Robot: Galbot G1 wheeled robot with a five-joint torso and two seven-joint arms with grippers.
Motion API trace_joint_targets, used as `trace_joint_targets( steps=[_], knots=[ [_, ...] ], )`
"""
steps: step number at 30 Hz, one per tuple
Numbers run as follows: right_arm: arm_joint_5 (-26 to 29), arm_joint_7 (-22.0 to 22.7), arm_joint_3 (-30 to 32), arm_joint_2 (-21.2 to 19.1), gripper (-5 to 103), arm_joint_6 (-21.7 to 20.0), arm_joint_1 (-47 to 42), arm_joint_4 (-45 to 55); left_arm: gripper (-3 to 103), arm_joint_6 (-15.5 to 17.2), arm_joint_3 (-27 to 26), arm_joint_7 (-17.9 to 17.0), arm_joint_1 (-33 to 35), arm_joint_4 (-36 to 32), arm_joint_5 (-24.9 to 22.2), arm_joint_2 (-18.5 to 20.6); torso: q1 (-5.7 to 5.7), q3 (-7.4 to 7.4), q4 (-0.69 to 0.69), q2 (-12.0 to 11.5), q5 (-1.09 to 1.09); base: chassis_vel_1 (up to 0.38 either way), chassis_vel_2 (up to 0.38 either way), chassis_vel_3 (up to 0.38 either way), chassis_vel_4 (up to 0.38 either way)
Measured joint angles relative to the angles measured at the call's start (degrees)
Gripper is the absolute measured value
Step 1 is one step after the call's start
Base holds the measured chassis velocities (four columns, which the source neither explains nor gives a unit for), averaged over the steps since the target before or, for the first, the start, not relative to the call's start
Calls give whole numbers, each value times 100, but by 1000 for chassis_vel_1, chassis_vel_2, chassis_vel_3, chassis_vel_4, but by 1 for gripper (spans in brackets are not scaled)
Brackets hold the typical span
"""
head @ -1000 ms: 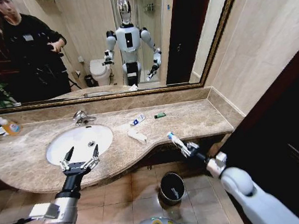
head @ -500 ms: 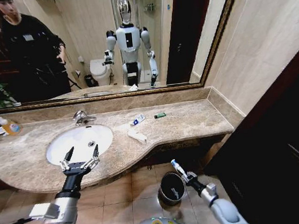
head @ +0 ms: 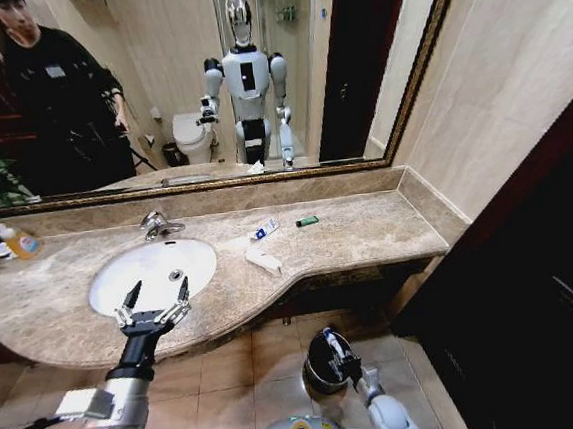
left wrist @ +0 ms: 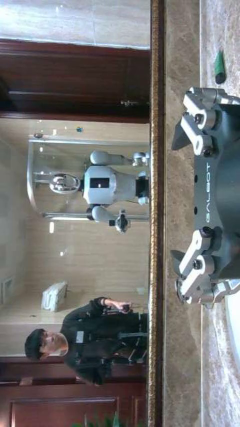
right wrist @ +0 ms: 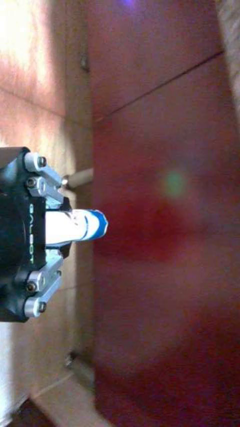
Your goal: Pick up the trash from the sink and place it in the trash bin.
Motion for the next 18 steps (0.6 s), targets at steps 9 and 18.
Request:
trace_joint_targets(
  steps=[9, 18],
  knots=[
    [89, 52, -12, 30, 27, 12, 58, -219, 100, 0, 0, 0, 0, 0, 0, 0, 0, 0, 0, 0, 1, 0, 0, 0, 0],
    [266, -11, -13, -16, 27, 55, 109, -335, 100, 0, 0, 0, 0, 0, 0, 0, 0, 0, 0, 0, 1, 0, 0, 0, 0]
  ],
)
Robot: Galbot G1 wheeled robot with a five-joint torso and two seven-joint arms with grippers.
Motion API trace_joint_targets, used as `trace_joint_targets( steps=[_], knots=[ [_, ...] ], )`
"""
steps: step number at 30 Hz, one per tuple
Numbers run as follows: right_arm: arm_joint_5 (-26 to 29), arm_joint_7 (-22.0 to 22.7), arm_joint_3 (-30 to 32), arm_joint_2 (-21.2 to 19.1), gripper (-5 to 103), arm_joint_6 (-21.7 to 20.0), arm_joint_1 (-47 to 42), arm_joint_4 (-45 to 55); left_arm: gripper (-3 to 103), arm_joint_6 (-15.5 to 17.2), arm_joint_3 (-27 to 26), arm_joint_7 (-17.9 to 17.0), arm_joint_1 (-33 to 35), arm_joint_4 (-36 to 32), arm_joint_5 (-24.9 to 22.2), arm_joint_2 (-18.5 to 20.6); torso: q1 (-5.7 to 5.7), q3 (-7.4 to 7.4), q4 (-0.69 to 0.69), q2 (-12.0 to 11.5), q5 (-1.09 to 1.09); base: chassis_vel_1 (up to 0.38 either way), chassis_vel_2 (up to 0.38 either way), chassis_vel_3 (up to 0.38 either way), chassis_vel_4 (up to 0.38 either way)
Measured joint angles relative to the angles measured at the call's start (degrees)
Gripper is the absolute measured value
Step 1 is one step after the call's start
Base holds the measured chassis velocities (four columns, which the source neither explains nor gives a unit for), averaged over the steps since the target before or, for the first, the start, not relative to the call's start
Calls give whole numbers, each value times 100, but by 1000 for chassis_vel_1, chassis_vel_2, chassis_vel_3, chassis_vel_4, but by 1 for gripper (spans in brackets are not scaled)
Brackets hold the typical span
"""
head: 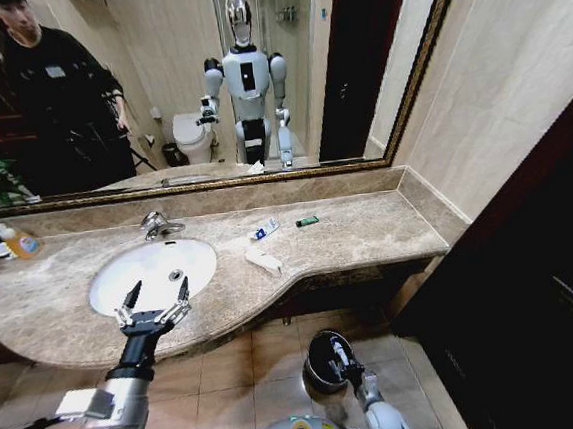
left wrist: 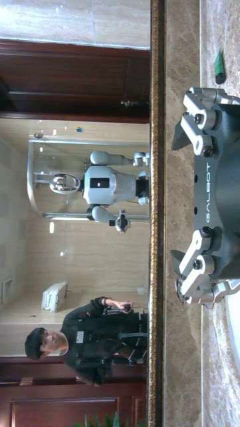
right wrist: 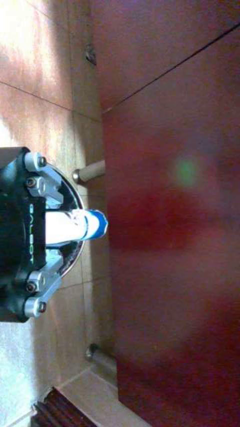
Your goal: Pick up the trash from the sink and place it in the trash bin.
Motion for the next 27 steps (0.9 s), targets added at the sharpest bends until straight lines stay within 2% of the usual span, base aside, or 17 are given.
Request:
trace_joint_targets(
  steps=[12, 15, 16, 18, 20, 24, 26, 27],
  knots=[
    [-20, -111, -28, 9, 25, 24, 29, -45, 100, 0, 0, 0, 0, 0, 0, 0, 0, 0, 0, 0, 0, 0, 0, 0, 0],
    [-34, -88, -36, 26, 41, 24, 36, -46, 100, 0, 0, 0, 0, 0, 0, 0, 0, 0, 0, 0, 0, 0, 0, 0, 0],
    [-34, -88, -36, 26, 41, 24, 36, -46, 100, 0, 0, 0, 0, 0, 0, 0, 0, 0, 0, 0, 0, 0, 0, 0, 0],
    [-37, -64, -37, 37, 52, 24, 54, -56, 100, 0, 0, 0, 0, 0, 0, 0, 0, 0, 0, 0, 0, 0, 0, 0, 0],
    [-38, -59, -36, 36, 52, 24, 65, -60, 100, 0, 0, 0, 0, 0, 0, 0, 0, 0, 0, 0, 0, 0, 0, 0, 0],
    [-38, -55, -36, 17, 74, 20, 77, -53, 100, 0, 0, 0, 0, 0, 0, 0, 0, 0, 0, 0, 0, 0, 0, 0, 0],
    [-38, -55, -37, 16, 74, 20, 75, -47, 100, 0, 0, 0, 0, 0, 0, 0, 0, 0, 0, 0, 0, 0, 0, 0, 0],
    [-38, -56, -37, 14, 79, 19, 71, -45, 100, 0, 0, 0, 0, 0, 0, 0, 0, 0, 0, 0, 0, 0, 0, 0, 0]
  ],
)
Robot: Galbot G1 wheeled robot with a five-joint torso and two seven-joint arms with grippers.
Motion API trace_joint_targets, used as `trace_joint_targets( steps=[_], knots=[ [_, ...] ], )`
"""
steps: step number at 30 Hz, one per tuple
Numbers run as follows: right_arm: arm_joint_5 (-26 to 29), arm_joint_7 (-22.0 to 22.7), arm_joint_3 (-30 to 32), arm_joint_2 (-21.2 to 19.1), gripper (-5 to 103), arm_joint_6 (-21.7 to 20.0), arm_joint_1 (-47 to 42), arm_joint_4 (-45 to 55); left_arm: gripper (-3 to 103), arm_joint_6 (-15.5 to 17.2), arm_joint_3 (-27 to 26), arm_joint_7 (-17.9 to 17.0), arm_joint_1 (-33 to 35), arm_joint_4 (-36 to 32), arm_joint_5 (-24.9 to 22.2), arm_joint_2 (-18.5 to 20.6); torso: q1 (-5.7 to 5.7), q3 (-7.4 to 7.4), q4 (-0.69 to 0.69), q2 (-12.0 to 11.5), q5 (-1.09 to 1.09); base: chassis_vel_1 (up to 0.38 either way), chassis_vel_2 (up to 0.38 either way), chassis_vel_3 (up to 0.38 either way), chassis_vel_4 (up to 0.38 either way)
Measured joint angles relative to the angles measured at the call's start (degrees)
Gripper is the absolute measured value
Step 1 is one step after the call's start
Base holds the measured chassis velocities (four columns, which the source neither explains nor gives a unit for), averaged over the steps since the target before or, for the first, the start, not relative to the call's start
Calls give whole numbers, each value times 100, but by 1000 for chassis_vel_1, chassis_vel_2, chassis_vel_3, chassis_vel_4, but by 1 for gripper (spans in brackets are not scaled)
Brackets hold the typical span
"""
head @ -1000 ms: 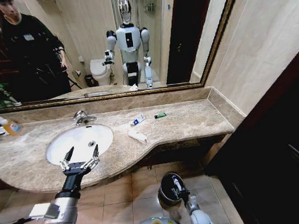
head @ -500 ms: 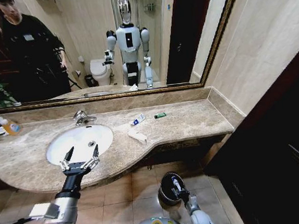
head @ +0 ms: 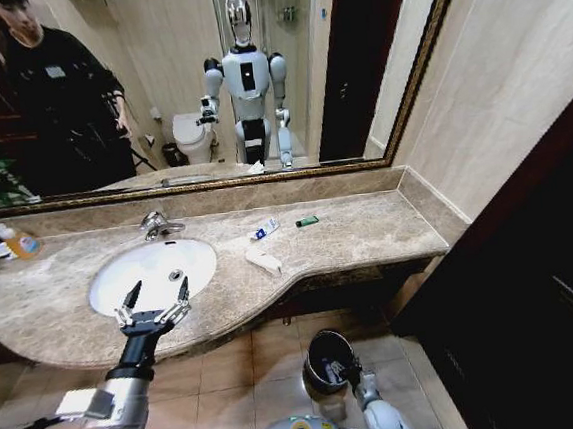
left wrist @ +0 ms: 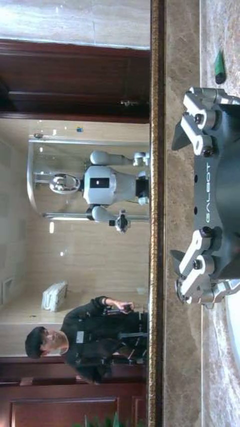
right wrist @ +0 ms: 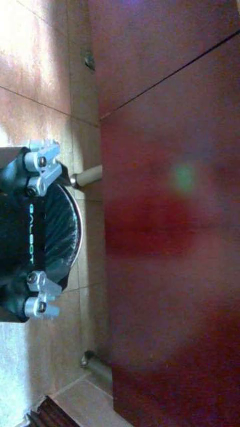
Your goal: Pick up the trash from the sink and place it in the trash bin.
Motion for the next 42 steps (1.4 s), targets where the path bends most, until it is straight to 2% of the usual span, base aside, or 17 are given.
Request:
trace_joint_targets(
  steps=[1, 2, 5, 18, 22, 23, 26, 30, 32, 42],
  knots=[
    [0, -2, -1, 1, 84, 0, -5, 0, 100, 0, 0, 0, 0, 0, 0, 0, 0, 0, 0, 0, 0, 0, 0, 0, 0],
    [0, -2, -1, 1, 84, 0, -5, 0, 100, 0, 0, 0, 0, 0, 0, 0, 0, 0, 0, 0, 0, 0, 0, 0, 0],
    [4, -6, -3, 9, 98, 0, -29, 9, 100, 0, 0, 0, 0, 0, 0, 0, 0, 0, 0, 0, 0, 0, 0, 0, 0],
    [8, -42, -5, -22, 100, 14, -42, 50, 100, 0, 0, 0, 0, 0, 0, 0, 0, 0, 0, 0, 1, 0, 0, 0, 0],
    [36, -539, 65, -299, 100, 108, -109, 503, 100, 0, 0, 0, 0, 0, 0, 0, 0, 0, 0, 0, 1, 0, 0, 0, 0],
    [36, -539, 65, -299, 100, 108, -109, 503, 100, 0, 0, 0, 0, 0, 0, 0, 0, 0, 0, 0, 1, 0, 0, 0, 0],
    [142, -928, 150, -688, 100, 150, -206, 1164, 100, 0, 0, 0, 0, 0, 0, 0, 0, 0, 0, 0, 2, 0, 0, 0, 0],
    [243, -1180, 271, -986, 100, 217, -299, 1730, 100, 0, 0, 0, 0, 0, 0, 0, 0, 0, 0, 0, 2, 0, 0, 0, 0],
    [414, -1367, 425, -1265, 100, 269, -375, 2300, 100, 0, 0, 0, 0, 0, 0, 0, 0, 0, 0, 0, 1, 0, 0, 0, 0],
    [991, -1818, 675, -1635, 100, 154, -673, 3591, 100, 0, 0, 0, 0, 0, 0, 0, 0, 0, 0, 0, 2, 0, 0, 0, 0]
  ],
)
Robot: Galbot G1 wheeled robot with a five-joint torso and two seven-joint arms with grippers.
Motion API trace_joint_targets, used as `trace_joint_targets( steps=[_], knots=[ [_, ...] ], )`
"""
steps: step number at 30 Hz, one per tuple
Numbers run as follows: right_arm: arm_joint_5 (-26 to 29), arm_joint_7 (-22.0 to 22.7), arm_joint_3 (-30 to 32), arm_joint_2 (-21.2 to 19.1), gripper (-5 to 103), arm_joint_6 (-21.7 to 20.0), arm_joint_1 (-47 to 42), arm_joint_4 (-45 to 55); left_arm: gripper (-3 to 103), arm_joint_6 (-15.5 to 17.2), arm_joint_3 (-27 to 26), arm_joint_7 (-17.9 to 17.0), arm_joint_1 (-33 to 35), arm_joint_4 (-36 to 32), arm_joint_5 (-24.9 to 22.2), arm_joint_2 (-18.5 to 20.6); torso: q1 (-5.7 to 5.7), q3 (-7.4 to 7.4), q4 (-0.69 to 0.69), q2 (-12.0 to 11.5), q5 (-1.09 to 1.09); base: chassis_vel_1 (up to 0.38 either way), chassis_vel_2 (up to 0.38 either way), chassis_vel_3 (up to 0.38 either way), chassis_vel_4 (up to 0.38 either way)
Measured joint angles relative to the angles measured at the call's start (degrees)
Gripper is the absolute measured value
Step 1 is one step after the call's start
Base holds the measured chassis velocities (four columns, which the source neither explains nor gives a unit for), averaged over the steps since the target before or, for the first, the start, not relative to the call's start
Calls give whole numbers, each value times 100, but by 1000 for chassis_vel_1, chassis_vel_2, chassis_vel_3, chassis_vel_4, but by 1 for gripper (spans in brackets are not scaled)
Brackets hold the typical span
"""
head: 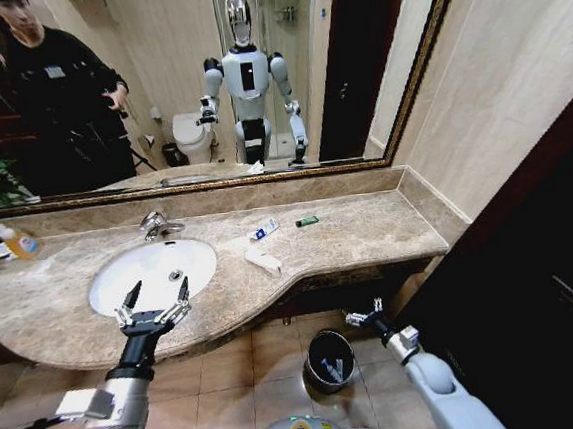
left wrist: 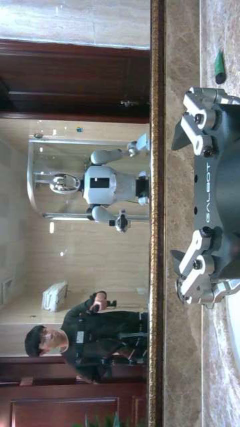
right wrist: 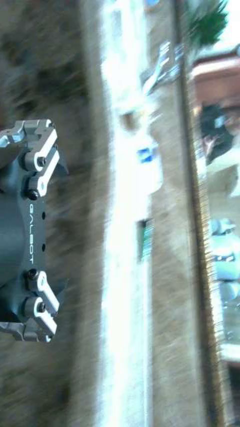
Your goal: Pick up the trash from the sink and place it in the trash bin.
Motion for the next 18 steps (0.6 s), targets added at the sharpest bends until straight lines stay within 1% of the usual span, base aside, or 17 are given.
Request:
trace_joint_targets(
  steps=[1, 3, 4, 5, 8, 10, 12, 15, 16, 18],
  knots=[
    [144, -10, 5, -68, 100, -139, -115, 540, 100, 0, 0, 0, 0, 0, 0, 0, 0, 0, -1, 0, 0, 0, 0, 0, 0],
    [185, 10, -48, -104, 100, -337, -109, 1141, 100, 0, 0, 0, 0, 0, 0, 0, -1, 0, -1, 0, -1, 0, 0, 0, 0],
    [185, 10, -48, -104, 100, -337, -109, 1141, 100, 0, 0, 0, 0, 0, 0, 0, -1, 0, -1, 0, -1, 0, 0, 0, 0],
    [186, 49, -137, -137, 100, -457, -39, 1379, 100, 0, 0, 0, 0, 0, 0, 0, -1, 0, -1, 0, -1, 0, 0, 0, 0],
    [186, 94, -348, -246, 100, -667, 137, 1638, 100, 0, 0, 0, 0, 0, 0, 0, -1, 0, 0, 0, -2, 0, 0, 0, 0],
    [169, 43, -648, -399, 100, -838, 464, 1684, 100, 0, 0, 0, 0, 0, 0, 0, -1, 0, 0, 0, -2, 0, 0, 0, 0],
    [154, -1, -726, -442, 100, -865, 568, 1656, 100, 0, 0, 0, 0, 0, 0, 0, -1, 0, 0, 0, -1, 0, 0, 0, 0],
    [72, -58, -1156, -638, 100, -1111, 1096, 1412, 100, 0, 0, 0, 0, 0, 0, 0, 0, 0, -1, 0, -2, 0, 0, 0, 0],
    [72, -58, -1156, -638, 100, -1111, 1096, 1412, 100, 0, 0, 0, 0, 0, 0, 0, 0, 0, -1, 0, -2, 0, 0, 0, 0],
    [81, -48, -1426, -708, 100, -1253, 1434, 1256, 100, 0, 0, 0, 0, 0, 0, 0, 0, 0, 0, 0, -2, 0, 0, 0, 0]
  ],
)
